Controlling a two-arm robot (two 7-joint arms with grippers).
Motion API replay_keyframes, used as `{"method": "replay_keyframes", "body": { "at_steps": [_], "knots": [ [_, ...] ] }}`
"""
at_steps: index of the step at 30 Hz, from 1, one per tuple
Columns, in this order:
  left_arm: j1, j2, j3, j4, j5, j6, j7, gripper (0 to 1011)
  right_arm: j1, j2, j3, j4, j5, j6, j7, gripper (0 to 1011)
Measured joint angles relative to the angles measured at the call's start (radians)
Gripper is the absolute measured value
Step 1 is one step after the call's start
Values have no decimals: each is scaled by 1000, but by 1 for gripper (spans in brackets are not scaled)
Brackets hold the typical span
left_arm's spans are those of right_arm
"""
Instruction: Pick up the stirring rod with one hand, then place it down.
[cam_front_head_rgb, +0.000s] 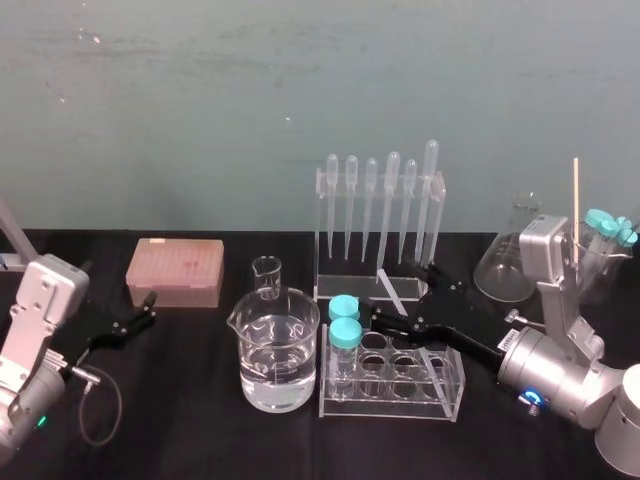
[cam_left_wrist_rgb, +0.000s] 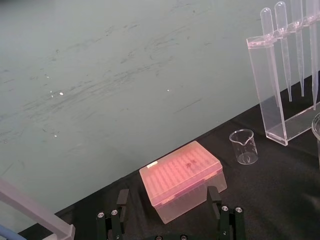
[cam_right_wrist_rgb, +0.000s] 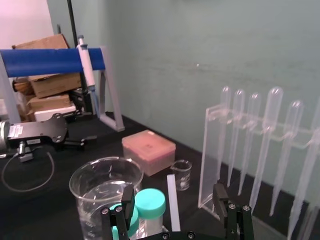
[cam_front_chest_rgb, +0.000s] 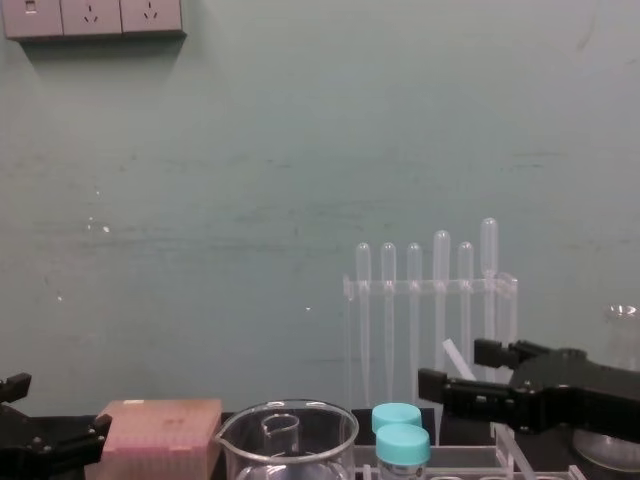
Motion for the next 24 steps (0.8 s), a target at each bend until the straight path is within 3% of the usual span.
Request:
{"method": "replay_keyframes", "body": {
  "at_steps": [14,24],
  "knots": [
    [0,0,0,0,0,0,0,1000,0,-23,18,18,-6,87,8,1000],
    [0,0,0,0,0,0,0,1000,0,-23,18,18,-7,88,8,1000]
  ]
}}
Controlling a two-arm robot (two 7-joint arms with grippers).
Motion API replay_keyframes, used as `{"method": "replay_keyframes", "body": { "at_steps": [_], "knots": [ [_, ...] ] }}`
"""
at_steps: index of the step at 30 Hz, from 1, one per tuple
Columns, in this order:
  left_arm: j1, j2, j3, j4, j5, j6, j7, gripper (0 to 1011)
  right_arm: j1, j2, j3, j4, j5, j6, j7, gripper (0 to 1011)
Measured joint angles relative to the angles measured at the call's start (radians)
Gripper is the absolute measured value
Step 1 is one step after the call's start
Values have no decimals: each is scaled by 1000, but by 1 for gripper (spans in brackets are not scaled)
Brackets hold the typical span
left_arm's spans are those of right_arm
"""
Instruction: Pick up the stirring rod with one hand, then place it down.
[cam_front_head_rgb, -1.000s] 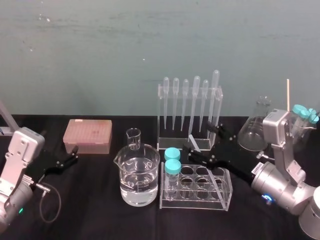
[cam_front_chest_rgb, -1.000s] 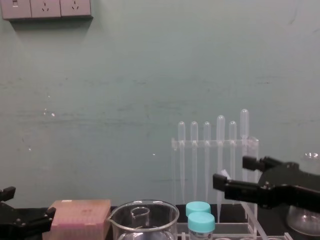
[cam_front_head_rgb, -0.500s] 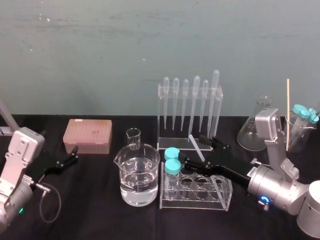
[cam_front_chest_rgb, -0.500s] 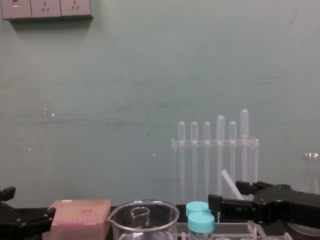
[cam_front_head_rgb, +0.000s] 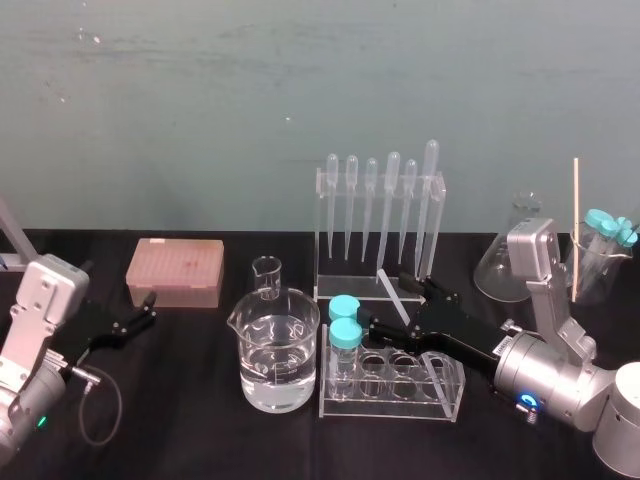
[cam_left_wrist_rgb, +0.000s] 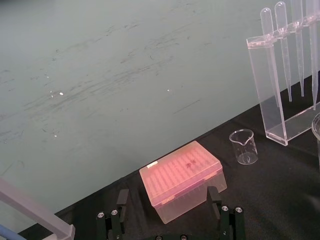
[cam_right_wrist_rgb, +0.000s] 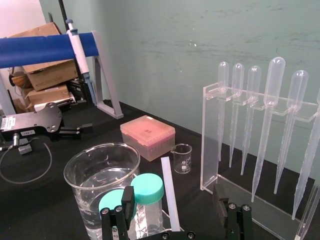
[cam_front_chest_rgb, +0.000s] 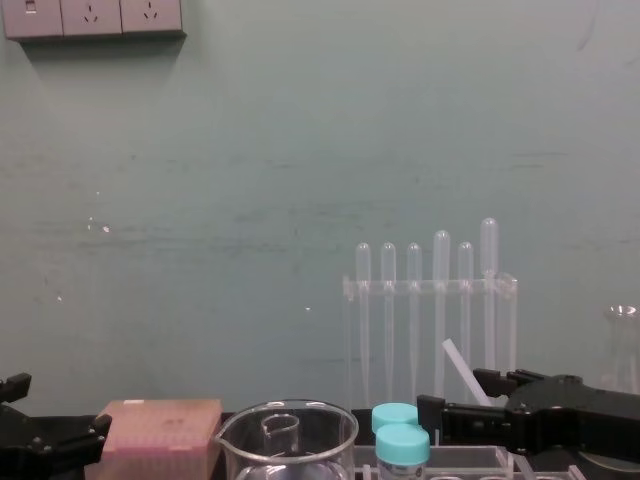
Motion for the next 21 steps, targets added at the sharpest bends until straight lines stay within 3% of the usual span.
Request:
{"method": "replay_keyframes", "body": {
  "at_steps": [8,21],
  "knots": [
    [0,0,0,0,0,0,0,1000,1,1,-1,0,0,-1,0,964],
    [0,0,0,0,0,0,0,1000,1,1,-2,0,1,-3,1,600]
  ]
}}
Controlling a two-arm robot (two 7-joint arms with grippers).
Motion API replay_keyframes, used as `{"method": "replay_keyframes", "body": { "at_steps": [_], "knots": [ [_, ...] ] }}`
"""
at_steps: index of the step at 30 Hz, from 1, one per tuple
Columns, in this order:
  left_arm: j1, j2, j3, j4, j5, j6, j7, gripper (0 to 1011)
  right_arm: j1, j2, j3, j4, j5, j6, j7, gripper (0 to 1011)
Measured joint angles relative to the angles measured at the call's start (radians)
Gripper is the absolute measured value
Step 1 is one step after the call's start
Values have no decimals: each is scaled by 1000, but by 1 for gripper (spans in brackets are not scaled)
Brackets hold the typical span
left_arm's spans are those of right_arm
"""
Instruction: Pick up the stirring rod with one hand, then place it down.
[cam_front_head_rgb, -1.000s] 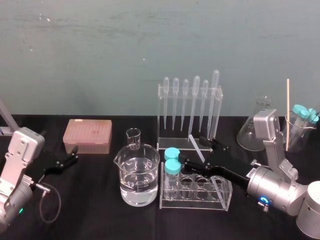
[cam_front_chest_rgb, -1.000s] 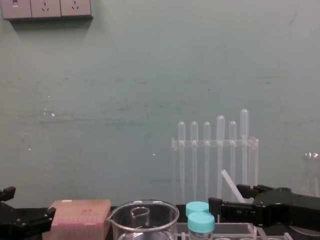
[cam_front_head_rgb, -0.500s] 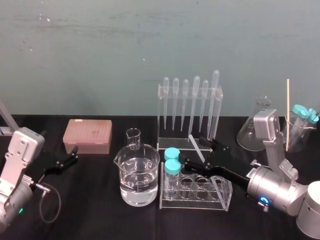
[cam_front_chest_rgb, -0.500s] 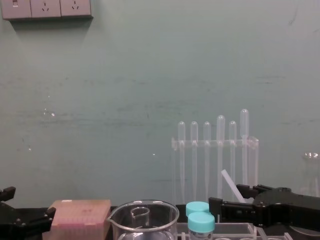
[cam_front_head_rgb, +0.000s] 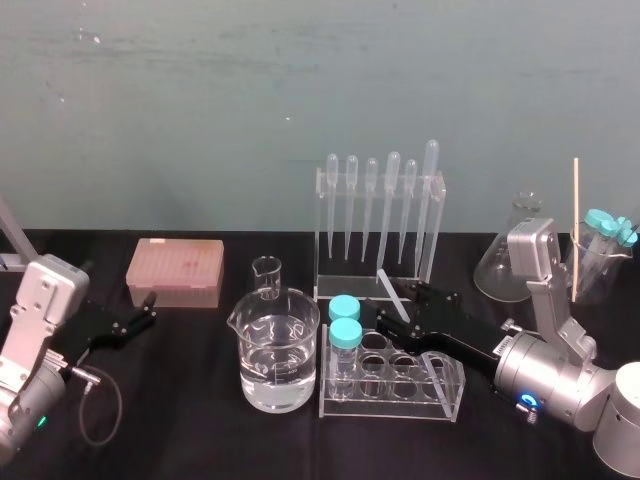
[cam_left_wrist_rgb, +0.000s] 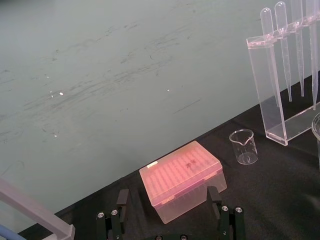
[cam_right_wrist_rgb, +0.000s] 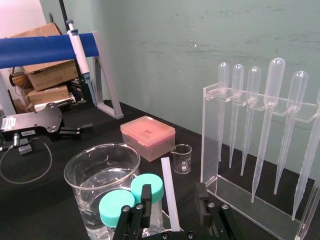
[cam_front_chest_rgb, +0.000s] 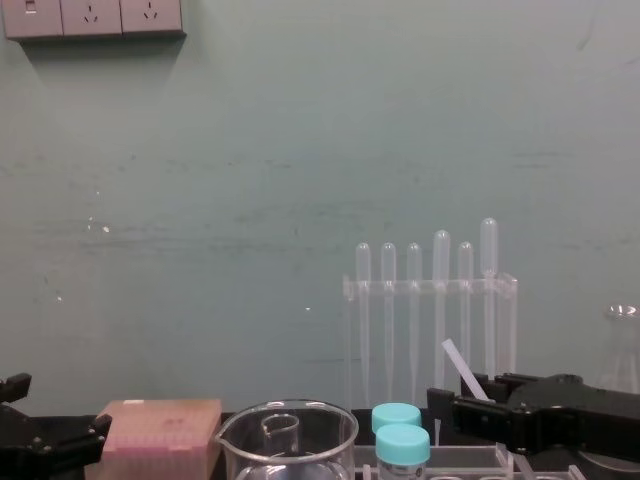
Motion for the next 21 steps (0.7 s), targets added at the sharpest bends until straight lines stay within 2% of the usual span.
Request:
{"method": "replay_keyframes", "body": {
  "at_steps": [2,3,6,7,16,21],
  "knots": [
    [0,0,0,0,0,0,0,1000,0,0,0,0,0,0,0,507],
    [0,0,0,0,0,0,0,1000,0,0,0,0,0,0,0,507],
    [0,0,0,0,0,0,0,1000,0,0,0,0,0,0,0,377],
    [0,0,0,0,0,0,0,1000,0,0,0,0,0,0,0,377],
    [0,0,0,0,0,0,0,1000,0,0,0,0,0,0,0,77],
    [0,0,0,0,0,0,0,1000,0,0,0,0,0,0,0,69]
  ]
}}
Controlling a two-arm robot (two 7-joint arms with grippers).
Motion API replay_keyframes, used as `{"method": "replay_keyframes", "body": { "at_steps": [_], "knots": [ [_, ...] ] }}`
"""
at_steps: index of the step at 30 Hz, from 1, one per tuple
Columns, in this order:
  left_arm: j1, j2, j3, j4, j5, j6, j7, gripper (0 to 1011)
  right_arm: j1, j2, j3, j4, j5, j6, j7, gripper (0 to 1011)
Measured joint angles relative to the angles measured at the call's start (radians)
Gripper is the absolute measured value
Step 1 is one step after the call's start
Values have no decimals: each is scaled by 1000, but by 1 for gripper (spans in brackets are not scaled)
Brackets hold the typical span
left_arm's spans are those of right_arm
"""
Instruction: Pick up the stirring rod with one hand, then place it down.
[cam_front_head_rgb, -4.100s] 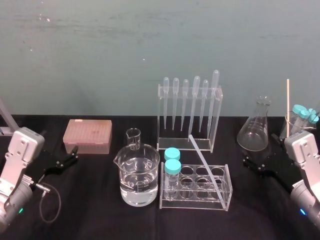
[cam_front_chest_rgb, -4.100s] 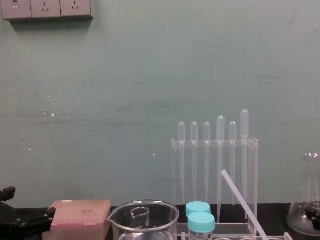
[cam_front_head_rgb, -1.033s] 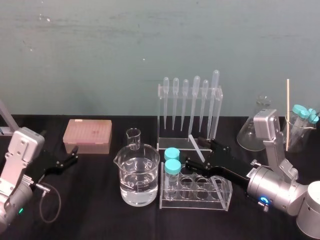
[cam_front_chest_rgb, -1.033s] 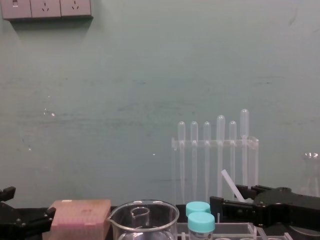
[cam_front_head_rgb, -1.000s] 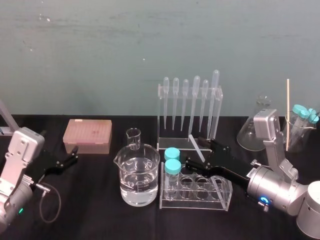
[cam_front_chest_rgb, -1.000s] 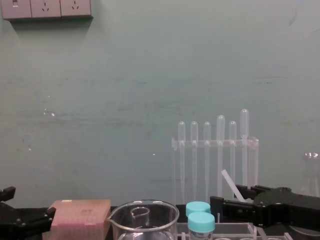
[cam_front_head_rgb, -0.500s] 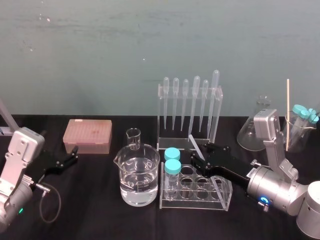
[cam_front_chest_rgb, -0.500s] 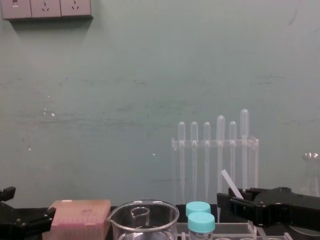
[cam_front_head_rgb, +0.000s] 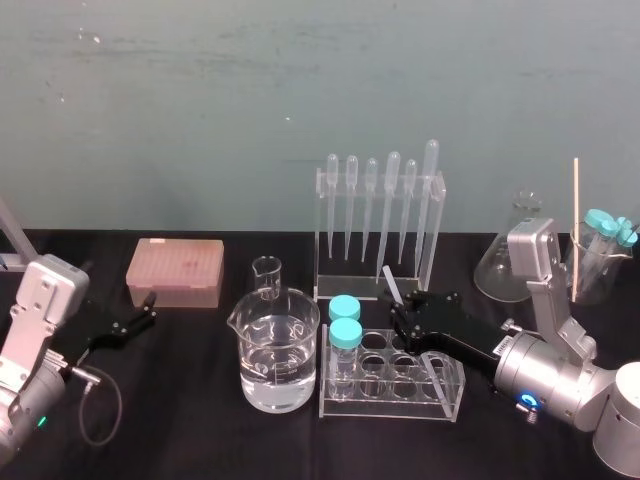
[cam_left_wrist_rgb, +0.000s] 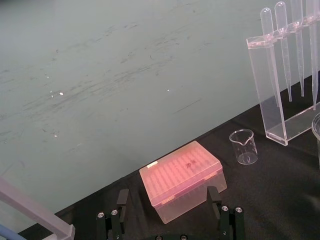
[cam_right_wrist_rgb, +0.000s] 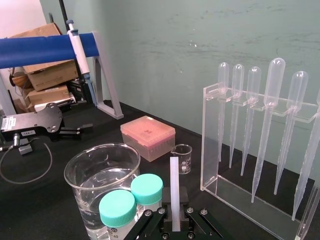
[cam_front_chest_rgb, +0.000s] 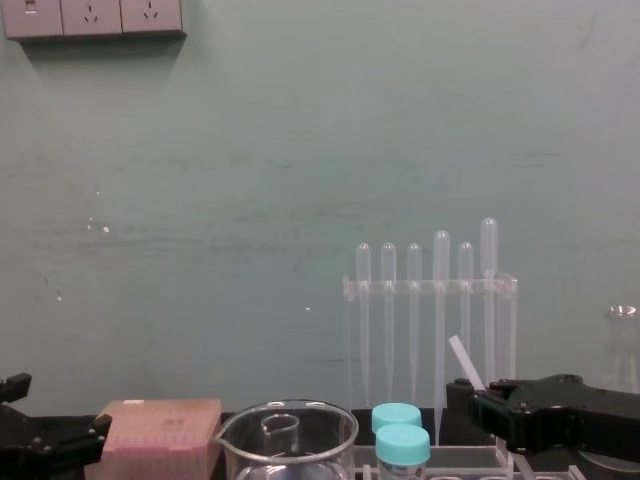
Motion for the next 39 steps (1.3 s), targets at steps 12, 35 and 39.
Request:
{"method": "replay_keyframes", "body": {
  "at_steps": [12,35,39],
  "knots": [
    [0,0,0,0,0,0,0,1000,-19,-29,48,-16,-48,-153,-14,69],
    [0,0,0,0,0,0,0,1000,-40,-94,159,14,19,-441,127,69],
    [0,0,0,0,0,0,0,1000,-59,-87,166,13,1,-426,125,69]
  ]
}}
